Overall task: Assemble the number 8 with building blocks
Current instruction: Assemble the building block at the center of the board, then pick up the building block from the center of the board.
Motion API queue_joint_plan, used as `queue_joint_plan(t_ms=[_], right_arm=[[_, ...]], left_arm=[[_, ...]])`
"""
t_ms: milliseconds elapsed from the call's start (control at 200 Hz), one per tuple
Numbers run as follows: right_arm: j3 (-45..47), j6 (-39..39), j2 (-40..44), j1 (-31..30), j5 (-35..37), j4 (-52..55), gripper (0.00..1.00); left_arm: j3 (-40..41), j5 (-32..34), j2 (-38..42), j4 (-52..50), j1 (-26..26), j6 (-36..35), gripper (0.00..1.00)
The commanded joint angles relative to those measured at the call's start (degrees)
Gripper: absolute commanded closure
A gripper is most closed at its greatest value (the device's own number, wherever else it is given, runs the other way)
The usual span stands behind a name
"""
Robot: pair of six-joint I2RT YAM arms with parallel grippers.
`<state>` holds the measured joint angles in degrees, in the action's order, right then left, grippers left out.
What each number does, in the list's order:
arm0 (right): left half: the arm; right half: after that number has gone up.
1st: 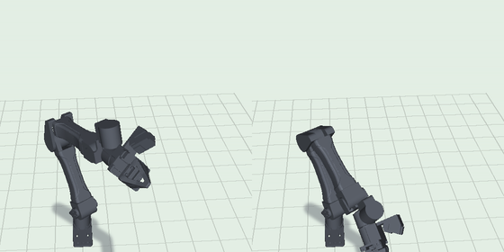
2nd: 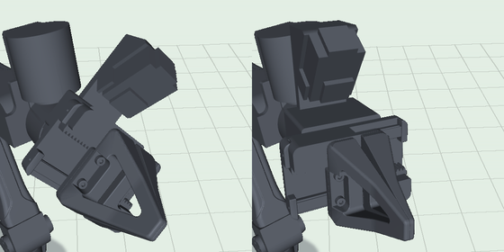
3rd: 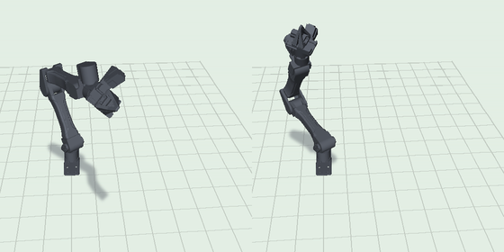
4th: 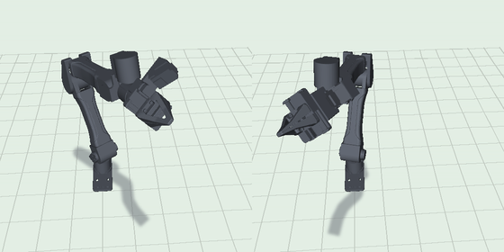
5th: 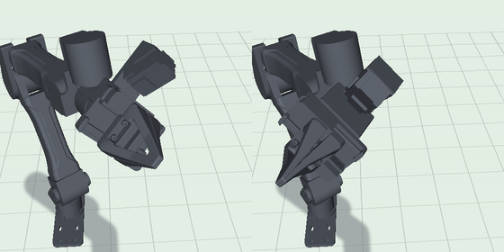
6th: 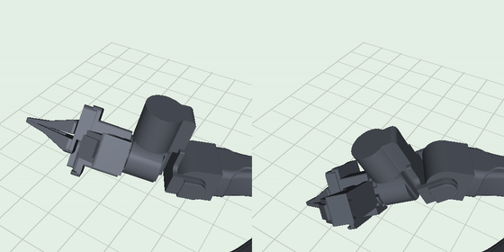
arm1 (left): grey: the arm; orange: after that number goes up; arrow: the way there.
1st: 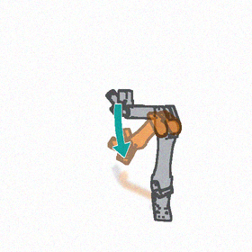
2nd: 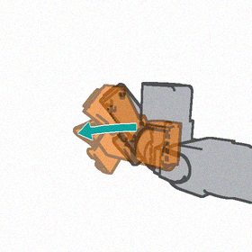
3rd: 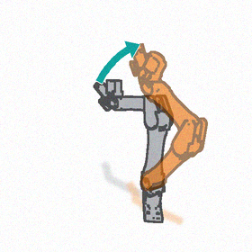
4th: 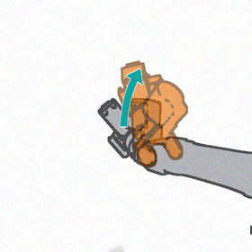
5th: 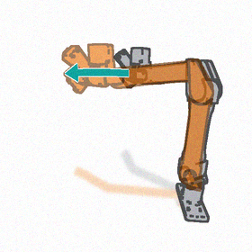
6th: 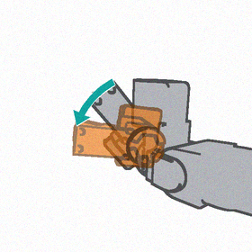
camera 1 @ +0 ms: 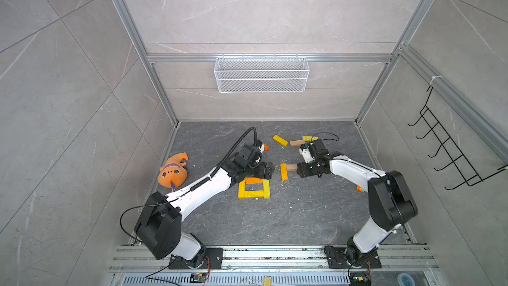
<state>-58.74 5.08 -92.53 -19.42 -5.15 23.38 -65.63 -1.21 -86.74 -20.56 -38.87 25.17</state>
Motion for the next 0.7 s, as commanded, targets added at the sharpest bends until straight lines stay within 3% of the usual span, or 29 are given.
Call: queue_joint_plan(t_ms=[0,310,469,579,694], right_arm=[[5.4,6.4,9.2,-0.4,-3.1,-5.1,0.34],[16.4,13.7,28.5,-2.5,-7.3,-6.5,0.33],[19.3,14.0,32.5,-3.2,-6.8,-5.3,0.33],[20.0,14.2,34.6,-3.3,-6.8,-4.4,0.33],[19.7,14.6,35.9,-3.4,-7.1,-3.9,0.33]], left_arm=[[-6.7,3.5,-4.7,-8.0,3.9,2.6,0.08],[-31.8,7.7,-26.1,-21.6,9.7,3.2,0.15],[-43.8,9.0,-35.0,-25.8,10.9,-4.8,0.16],[-48.5,5.2,-39.0,-27.6,13.4,-6.0,0.17],[-53.7,5.7,-42.7,-30.0,14.0,-7.8,0.18]])
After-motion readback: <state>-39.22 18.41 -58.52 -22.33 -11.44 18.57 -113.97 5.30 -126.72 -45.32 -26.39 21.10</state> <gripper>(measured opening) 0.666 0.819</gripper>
